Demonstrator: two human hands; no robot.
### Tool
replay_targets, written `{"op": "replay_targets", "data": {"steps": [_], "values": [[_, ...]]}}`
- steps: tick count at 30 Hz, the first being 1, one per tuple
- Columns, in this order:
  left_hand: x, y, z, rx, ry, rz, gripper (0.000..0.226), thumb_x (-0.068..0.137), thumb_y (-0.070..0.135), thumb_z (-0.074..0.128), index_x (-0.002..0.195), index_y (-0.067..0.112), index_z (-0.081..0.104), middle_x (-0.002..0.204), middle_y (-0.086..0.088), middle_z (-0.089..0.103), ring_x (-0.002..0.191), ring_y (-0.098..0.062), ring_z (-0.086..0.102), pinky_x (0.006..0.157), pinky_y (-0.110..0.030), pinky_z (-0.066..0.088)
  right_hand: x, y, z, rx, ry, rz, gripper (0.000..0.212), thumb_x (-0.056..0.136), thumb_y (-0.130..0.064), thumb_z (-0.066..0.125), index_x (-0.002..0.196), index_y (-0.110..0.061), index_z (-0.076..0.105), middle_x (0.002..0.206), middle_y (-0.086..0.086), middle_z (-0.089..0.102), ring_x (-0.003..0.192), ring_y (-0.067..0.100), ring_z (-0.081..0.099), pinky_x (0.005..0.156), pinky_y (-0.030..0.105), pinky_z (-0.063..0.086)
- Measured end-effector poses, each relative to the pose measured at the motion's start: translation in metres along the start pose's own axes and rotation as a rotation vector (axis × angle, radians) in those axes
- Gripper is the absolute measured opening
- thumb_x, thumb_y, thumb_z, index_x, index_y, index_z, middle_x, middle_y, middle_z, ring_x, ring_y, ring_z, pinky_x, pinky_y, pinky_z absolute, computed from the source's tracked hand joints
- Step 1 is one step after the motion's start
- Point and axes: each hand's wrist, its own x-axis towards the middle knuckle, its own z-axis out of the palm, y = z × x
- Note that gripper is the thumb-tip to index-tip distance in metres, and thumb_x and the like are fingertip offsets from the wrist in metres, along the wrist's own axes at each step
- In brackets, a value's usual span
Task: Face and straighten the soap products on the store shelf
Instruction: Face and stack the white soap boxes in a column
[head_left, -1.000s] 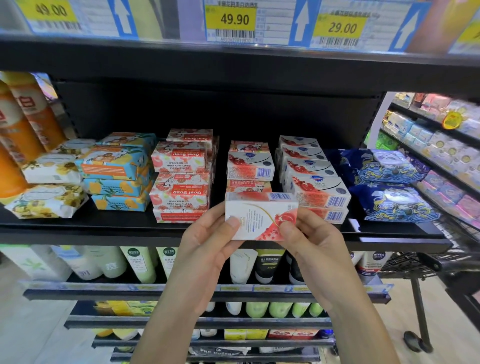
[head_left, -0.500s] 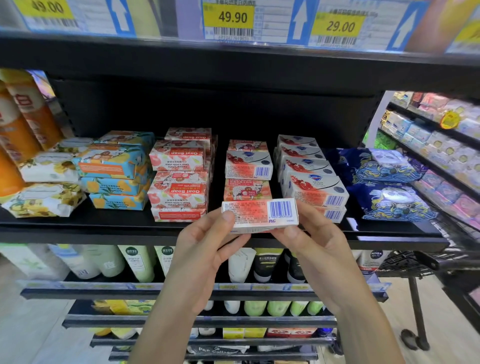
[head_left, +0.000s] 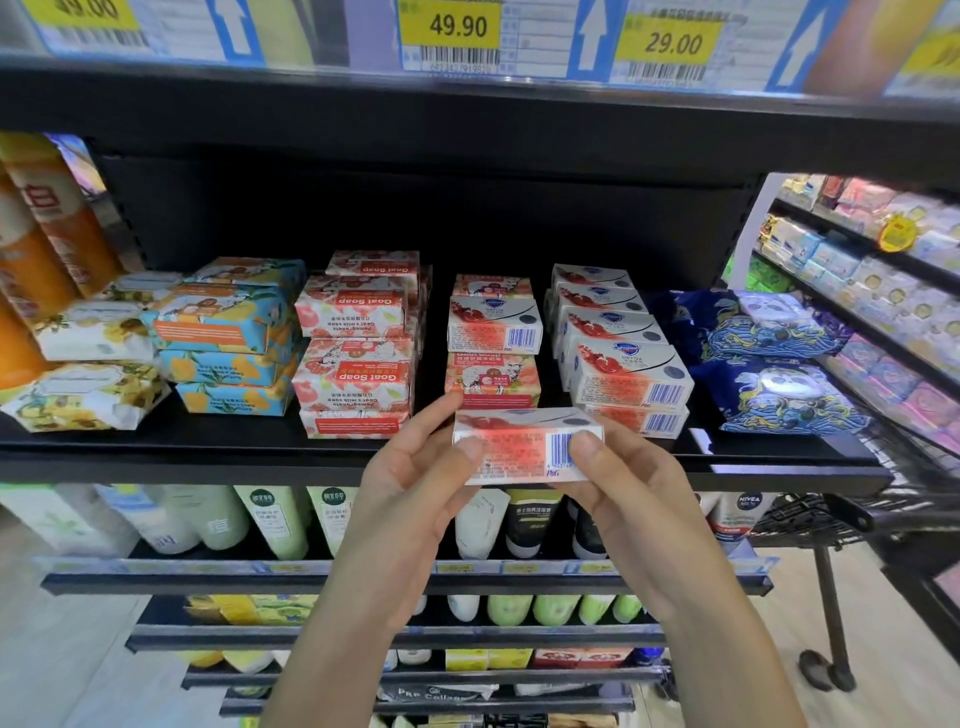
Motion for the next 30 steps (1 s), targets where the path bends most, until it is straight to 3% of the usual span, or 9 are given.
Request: {"op": "replay_targets", "data": {"steps": [3,5,7,11,16,20,22,25,30], "values": [[-0.001,0.002,0.001,-0.016,-0.017,-0.023,0.067,0.084,0.051,0.077,0.142,0.022,0.058,0.135,-0.001,0.067,0.131,-0.018,0.060,0.115,-0.050,0.040,-0.002,-0.001,-0.002,0.025,-0.041,-0.046,0.063,0.065,-0.040,0.090,0.121,-0.020,0.070,0.120,0.005,0.075,0.117,0.021,0.069,0.094,0.025,0.055],[-0.002,0.003,0.003,-0.048,-0.014,-0.027,0.056,0.094,0.045,0.066,0.138,0.011,0.060,0.130,-0.005,0.071,0.125,-0.020,0.064,0.113,-0.047,0.043,-0.001,-0.001,-0.005,-0.010,-0.096,-0.088,0.074,0.067,-0.039,0.094,0.131,-0.016,0.065,0.127,0.007,0.072,0.121,0.024,0.066,0.096,0.026,0.054],[-0.003,0.005,0.004,-0.048,-0.020,-0.037,0.051,0.093,0.037,0.057,0.133,0.006,0.062,0.124,-0.009,0.073,0.119,-0.024,0.068,0.109,-0.044,0.049,0.001,0.000,-0.007,-0.004,-0.116,-0.129,0.067,0.075,-0.019,0.087,0.136,-0.012,0.060,0.130,0.009,0.070,0.123,0.025,0.065,0.095,0.027,0.054],[-0.002,0.005,0.003,-0.040,-0.005,-0.050,0.044,0.089,0.030,0.061,0.127,0.007,0.066,0.116,-0.011,0.076,0.109,-0.025,0.073,0.098,-0.039,0.057,0.000,-0.003,-0.010,-0.065,-0.165,-0.177,0.066,0.080,0.002,0.079,0.140,-0.012,0.055,0.133,0.006,0.068,0.126,0.022,0.063,0.096,0.027,0.054],[0.000,0.005,0.000,-0.081,0.045,-0.027,0.049,0.087,0.022,0.065,0.133,0.006,0.061,0.113,-0.014,0.077,0.107,-0.028,0.074,0.096,-0.039,0.058,-0.001,-0.014,-0.010,-0.517,-0.108,-0.273,0.076,0.079,-0.018,0.086,0.144,-0.036,0.050,0.140,-0.012,0.061,0.134,0.010,0.055,0.112,0.035,0.047],[0.002,0.004,0.003,-0.066,0.081,0.018,0.049,0.084,0.021,0.068,0.132,0.012,0.060,0.109,-0.011,0.078,0.106,-0.026,0.074,0.095,-0.037,0.058,0.006,-0.032,-0.002,-1.005,-0.091,-0.481,0.085,0.076,-0.039,0.087,0.145,-0.050,0.039,0.143,-0.035,0.037,0.139,-0.013,0.030,0.110,0.004,0.023],[0.004,0.004,0.005,-0.061,0.095,0.031,0.052,0.083,0.021,0.070,0.133,0.010,0.059,0.108,-0.011,0.078,0.105,-0.025,0.074,0.094,-0.037,0.058,0.014,-0.039,0.005,-1.138,-0.124,-0.570,0.081,0.076,-0.045,0.083,0.147,-0.039,0.044,0.138,-0.028,0.041,0.133,-0.009,0.033,0.105,-0.002,0.015],[0.005,0.005,0.005,-0.072,0.108,0.033,0.053,0.083,0.021,0.071,0.133,0.008,0.059,0.108,-0.012,0.078,0.104,-0.025,0.075,0.096,-0.038,0.058,0.027,-0.048,0.014,-1.296,-0.179,-0.601,0.079,0.077,-0.053,0.077,0.146,-0.023,0.054,0.138,-0.009,0.053,0.128,0.008,0.041,0.105,0.006,0.024],[0.009,0.010,0.001,-0.042,0.125,0.041,0.040,0.094,0.015,0.067,0.133,0.010,0.060,0.111,-0.009,0.078,0.108,-0.025,0.074,0.100,-0.040,0.057,0.040,-0.060,0.021,-1.394,-0.282,-0.620,0.071,0.080,-0.052,0.077,0.141,-0.019,0.061,0.131,-0.007,0.061,0.120,0.016,0.050,0.099,0.034,0.046]]}}
